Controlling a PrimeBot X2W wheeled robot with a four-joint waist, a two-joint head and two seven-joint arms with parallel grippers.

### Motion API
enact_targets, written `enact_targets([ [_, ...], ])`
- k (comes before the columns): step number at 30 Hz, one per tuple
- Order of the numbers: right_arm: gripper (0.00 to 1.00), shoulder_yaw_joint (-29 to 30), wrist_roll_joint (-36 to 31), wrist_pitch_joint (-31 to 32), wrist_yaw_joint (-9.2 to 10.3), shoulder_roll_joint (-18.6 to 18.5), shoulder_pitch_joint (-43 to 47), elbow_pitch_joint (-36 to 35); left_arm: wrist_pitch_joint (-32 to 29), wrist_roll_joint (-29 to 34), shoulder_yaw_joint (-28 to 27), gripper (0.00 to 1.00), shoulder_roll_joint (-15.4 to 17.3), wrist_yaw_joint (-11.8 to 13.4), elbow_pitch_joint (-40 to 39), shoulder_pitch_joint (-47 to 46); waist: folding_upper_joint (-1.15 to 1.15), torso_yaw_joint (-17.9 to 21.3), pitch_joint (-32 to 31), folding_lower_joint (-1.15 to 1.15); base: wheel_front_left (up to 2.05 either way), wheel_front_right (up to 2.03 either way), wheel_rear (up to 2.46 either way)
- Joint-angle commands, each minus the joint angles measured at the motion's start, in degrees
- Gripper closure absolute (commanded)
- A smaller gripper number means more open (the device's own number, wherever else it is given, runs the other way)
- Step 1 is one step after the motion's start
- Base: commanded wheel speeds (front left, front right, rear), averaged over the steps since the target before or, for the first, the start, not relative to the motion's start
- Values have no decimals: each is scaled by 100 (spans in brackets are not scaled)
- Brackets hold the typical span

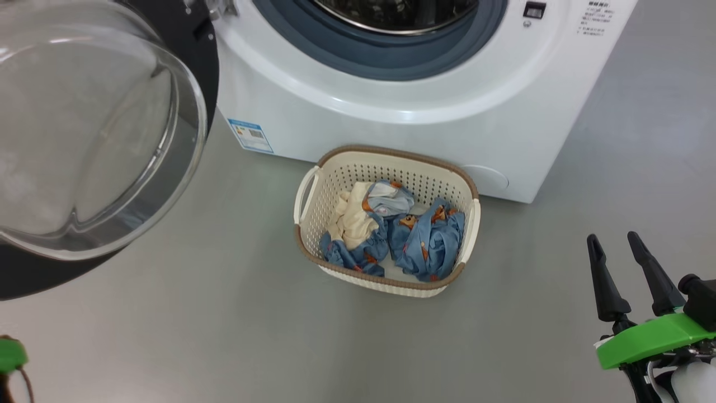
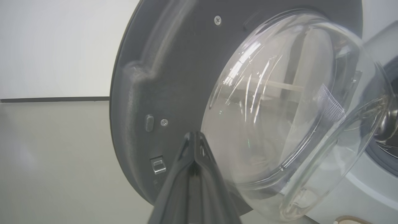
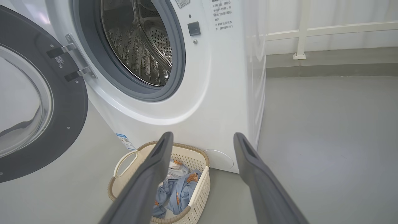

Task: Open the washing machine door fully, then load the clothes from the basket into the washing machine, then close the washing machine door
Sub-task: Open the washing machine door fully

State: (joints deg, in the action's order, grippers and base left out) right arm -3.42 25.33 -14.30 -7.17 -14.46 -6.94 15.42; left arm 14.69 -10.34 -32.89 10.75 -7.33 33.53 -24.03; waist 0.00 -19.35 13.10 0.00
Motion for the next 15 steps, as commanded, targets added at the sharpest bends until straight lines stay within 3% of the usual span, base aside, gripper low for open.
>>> enact_targets([
  [1, 0, -130, 64, -70, -32, -61, 49, -102, 30, 40, -47, 100, 205, -9, -269, 176, 0, -32, -231, 0, 0, 0, 0],
  [5, 0, -164, 98, -70, -32, -28, 126, -78, 30, -286, 430, 100, 59, -13, -606, 519, 0, -24, -424, 0, 0, 0, 0],
  [7, 0, -169, 113, -70, -32, -19, 174, -77, 30, -428, 693, 89, 65, -13, -779, 726, 0, -11, -517, 0, 0, 0, 0],
  [8, 0, -168, 119, -70, -32, -15, 198, -79, 30, -469, 828, 80, 64, -14, -870, 841, 0, 2, -558, 0, 0, 0, 0],
  [9, 0, -159, 124, -70, -32, -3, 243, -84, 30, -553, 1007, 56, 41, -14, -1072, 1048, 0, 30, -632, 0, 0, 0, 0],
  [10, 0, -162, 125, -70, -32, 5, 263, -86, 30, -588, 1094, 41, 29, -14, -1152, 1147, 0, 52, -665, 0, 0, 0, 0],
  [11, 0, -161, 127, -70, -32, 11, 282, -88, 30, -652, 1186, 13, 5, -14, -1229, 1230, 0, 72, -688, 0, 0, 0, 0],
  [12, 0, -151, 125, -70, -32, 18, 297, -94, 30, -701, 1303, 0, -9, -14, -1299, 1312, 0, 94, -713, 0, 0, 0, 0],
  [15, 0, -136, 135, -70, -32, 40, 347, -100, 30, -813, 1667, 0, -16, -14, -1430, 1531, 0, 181, -779, 0, 0, 0, 0],
])
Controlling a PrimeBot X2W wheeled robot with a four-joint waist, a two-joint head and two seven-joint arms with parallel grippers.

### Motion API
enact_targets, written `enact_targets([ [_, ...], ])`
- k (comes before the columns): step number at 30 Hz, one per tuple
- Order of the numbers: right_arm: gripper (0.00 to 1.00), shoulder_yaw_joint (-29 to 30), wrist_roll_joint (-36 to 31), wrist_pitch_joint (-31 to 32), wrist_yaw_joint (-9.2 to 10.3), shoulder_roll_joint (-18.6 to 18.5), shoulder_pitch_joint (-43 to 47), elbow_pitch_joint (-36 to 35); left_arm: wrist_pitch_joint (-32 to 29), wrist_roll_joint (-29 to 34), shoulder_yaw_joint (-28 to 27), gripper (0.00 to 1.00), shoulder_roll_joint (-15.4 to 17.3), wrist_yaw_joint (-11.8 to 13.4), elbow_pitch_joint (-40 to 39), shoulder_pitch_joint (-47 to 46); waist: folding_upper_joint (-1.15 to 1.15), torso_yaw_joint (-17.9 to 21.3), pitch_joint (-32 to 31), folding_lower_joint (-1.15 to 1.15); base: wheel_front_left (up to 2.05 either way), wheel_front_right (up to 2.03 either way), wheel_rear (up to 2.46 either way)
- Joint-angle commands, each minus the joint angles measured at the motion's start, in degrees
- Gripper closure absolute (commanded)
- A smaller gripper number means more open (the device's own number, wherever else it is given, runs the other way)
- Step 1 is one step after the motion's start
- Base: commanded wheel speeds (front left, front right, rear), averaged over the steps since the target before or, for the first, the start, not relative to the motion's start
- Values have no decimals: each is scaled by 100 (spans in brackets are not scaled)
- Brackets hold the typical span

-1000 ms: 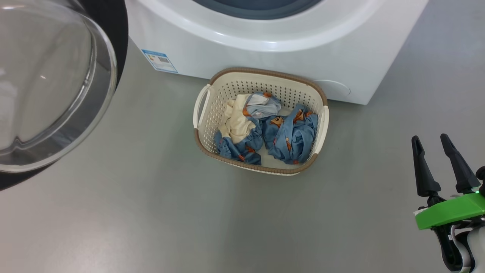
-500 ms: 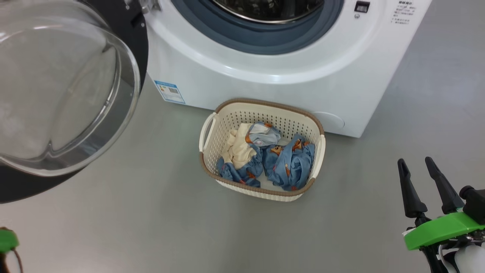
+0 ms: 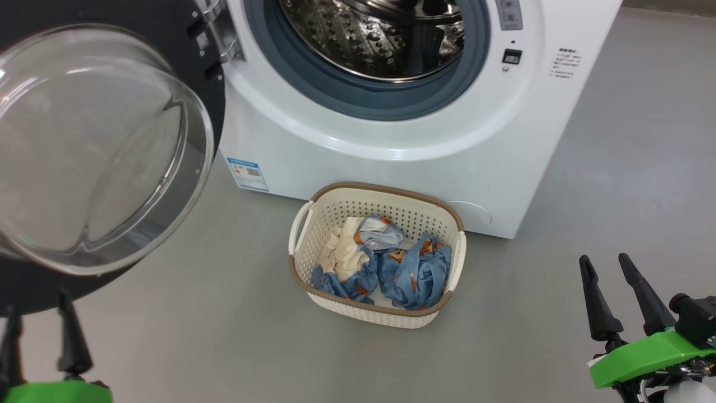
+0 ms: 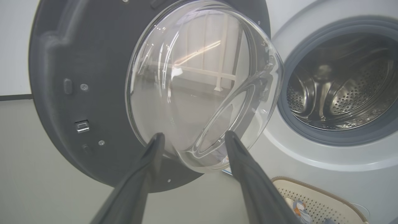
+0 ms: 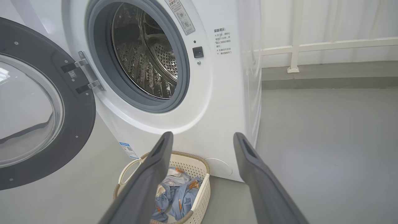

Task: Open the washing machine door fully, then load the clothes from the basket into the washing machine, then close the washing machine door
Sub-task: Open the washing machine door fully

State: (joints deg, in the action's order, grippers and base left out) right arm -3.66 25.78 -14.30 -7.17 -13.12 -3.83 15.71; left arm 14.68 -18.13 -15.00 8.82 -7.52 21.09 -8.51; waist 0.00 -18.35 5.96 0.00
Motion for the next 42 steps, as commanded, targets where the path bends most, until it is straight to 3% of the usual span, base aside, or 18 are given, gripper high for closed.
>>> enact_targets([
  [1, 0, -112, 93, -70, -32, -90, 48, -128, 32, -66, -4, 0, 189, 4, -223, 36, 0, 118, -83, 0, 0, 0, 0],
  [17, 0, -17, 91, -70, -32, -41, 161, -158, 32, -32, 1078, 0, 331, 4, -690, 357, 0, 870, -179, 0, 0, 0, 0],
  [34, 0, 29, 110, -70, -32, -4, 125, -172, 32, -212, 1532, 0, 368, 4, -944, 291, 0, 1683, -154, 0, 0, 0, 0],
  [42, 0, 78, 107, -70, -32, -29, 110, -186, 32, -228, 1588, 0, 342, 3, -947, 244, 0, 1799, -121, 0, 0, 0, 0],
])
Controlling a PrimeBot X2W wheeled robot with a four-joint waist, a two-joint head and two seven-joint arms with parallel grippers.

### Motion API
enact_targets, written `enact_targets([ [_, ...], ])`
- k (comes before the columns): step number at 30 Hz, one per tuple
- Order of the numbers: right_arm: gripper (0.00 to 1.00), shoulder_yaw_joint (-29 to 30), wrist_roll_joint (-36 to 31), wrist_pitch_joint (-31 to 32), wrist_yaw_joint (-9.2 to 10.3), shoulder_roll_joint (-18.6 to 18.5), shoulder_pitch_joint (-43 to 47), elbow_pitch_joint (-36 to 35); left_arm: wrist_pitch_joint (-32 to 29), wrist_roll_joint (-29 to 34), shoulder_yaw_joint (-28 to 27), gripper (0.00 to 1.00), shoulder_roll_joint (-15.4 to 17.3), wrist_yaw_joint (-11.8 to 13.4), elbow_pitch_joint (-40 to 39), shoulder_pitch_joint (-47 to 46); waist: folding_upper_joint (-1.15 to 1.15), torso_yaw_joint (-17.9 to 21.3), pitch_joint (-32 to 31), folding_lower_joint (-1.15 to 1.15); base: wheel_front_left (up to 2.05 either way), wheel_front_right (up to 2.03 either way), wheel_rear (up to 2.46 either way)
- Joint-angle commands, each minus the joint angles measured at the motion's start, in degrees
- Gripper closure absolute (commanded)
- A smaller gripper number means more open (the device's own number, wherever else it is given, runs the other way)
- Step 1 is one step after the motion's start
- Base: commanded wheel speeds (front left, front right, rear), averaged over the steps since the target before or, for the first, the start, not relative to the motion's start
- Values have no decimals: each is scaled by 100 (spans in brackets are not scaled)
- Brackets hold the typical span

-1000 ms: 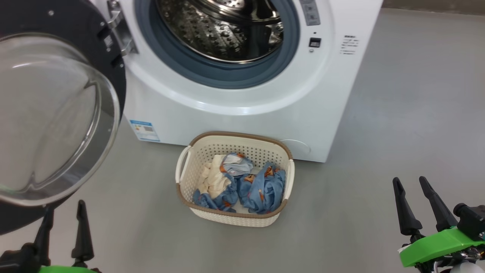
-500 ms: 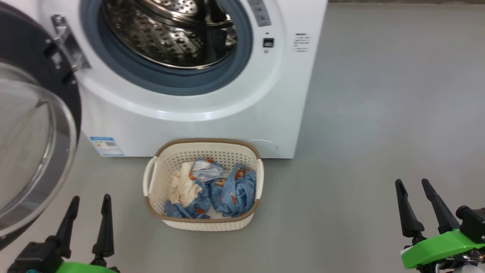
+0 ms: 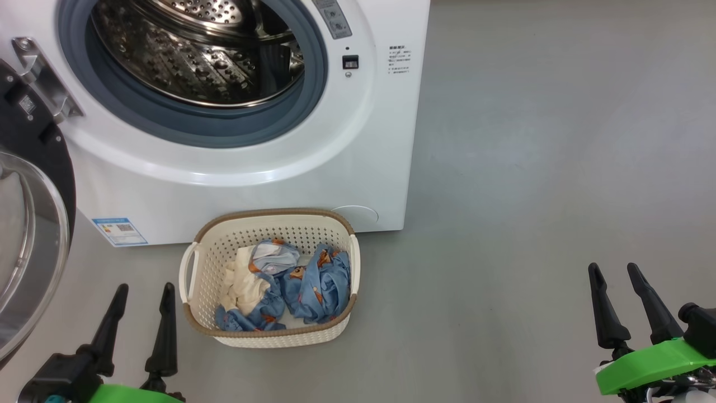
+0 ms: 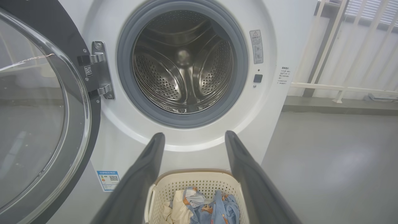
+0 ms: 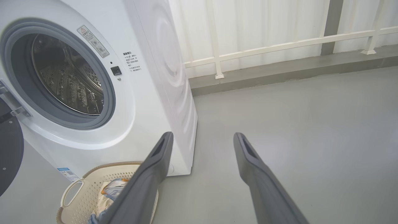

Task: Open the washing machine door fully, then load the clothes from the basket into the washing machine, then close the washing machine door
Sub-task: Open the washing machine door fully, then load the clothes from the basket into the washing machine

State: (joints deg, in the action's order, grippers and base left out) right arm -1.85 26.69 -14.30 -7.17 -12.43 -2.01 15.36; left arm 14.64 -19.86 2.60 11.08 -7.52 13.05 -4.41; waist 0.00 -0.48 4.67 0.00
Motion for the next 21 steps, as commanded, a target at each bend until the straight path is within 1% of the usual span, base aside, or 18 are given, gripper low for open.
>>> enact_targets([
  [1, 0, -97, 10, -70, -32, -95, -74, -150, 36, -60, -169, 0, 116, 3, -135, -166, 0, 17, 5, 0, 0, 0, 0],
  [21, 0, -83, 0, -70, -32, -74, -4, -165, 36, -307, 30, 0, 162, 3, -7, -157, 0, -34, -79, 0, 1, -3, 2],
])
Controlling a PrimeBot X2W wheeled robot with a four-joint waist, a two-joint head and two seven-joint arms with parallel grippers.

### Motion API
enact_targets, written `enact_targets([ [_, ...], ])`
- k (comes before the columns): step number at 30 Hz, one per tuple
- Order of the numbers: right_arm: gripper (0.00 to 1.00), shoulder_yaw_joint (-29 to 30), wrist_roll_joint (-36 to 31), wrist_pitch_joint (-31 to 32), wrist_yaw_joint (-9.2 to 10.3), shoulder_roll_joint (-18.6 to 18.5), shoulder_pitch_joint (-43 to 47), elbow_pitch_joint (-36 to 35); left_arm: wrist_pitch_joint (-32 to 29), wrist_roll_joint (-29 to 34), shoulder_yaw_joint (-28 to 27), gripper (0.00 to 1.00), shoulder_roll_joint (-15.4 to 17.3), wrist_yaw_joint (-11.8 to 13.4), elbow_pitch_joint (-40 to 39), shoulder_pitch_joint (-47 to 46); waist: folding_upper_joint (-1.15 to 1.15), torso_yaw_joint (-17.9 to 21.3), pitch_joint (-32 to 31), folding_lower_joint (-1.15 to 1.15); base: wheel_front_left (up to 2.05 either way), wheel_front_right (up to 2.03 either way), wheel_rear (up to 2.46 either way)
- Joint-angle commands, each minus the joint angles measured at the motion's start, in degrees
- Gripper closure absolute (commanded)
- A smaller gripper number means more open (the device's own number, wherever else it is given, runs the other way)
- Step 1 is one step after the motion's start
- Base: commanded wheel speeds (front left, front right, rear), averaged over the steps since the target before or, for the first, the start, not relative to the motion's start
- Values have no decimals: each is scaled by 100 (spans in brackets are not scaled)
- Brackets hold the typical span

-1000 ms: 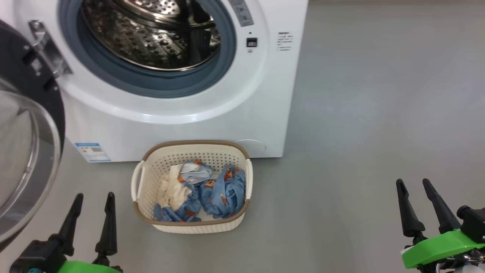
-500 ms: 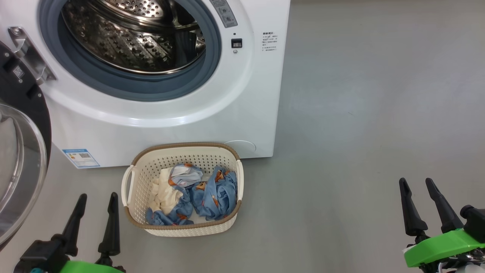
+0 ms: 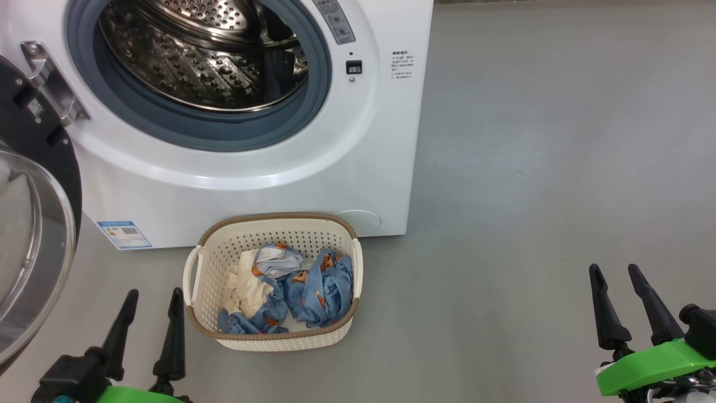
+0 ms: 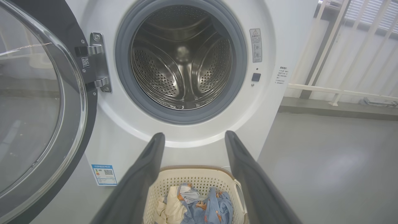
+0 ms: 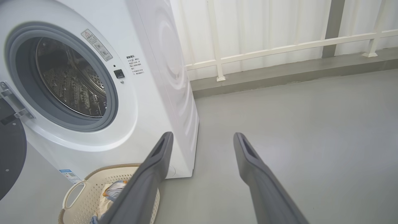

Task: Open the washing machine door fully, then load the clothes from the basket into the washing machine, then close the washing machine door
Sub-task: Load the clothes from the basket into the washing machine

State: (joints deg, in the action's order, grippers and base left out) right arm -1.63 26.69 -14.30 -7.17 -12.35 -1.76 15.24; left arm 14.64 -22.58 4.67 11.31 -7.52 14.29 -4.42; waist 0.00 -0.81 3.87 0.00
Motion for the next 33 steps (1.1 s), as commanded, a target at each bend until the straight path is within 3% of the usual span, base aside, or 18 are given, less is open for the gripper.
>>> enact_targets([
  [1, 0, -107, 2, -70, -32, -82, -28, -152, 36, -41, -162, 0, 147, 3, -141, -155, 0, -2, 2, 0, 31, -50, 20],
  [18, 0, -139, 7, -70, -32, -83, -98, -161, 36, -108, -103, 0, 160, 3, -199, -248, 0, -26, 135, 0, 89, -127, 38],
  [33, 0, -137, -2, -70, -32, -51, -170, -174, 36, -110, -4, 0, 57, 3, -98, -283, 0, -101, 268, 0, 13, -13, 0],
])
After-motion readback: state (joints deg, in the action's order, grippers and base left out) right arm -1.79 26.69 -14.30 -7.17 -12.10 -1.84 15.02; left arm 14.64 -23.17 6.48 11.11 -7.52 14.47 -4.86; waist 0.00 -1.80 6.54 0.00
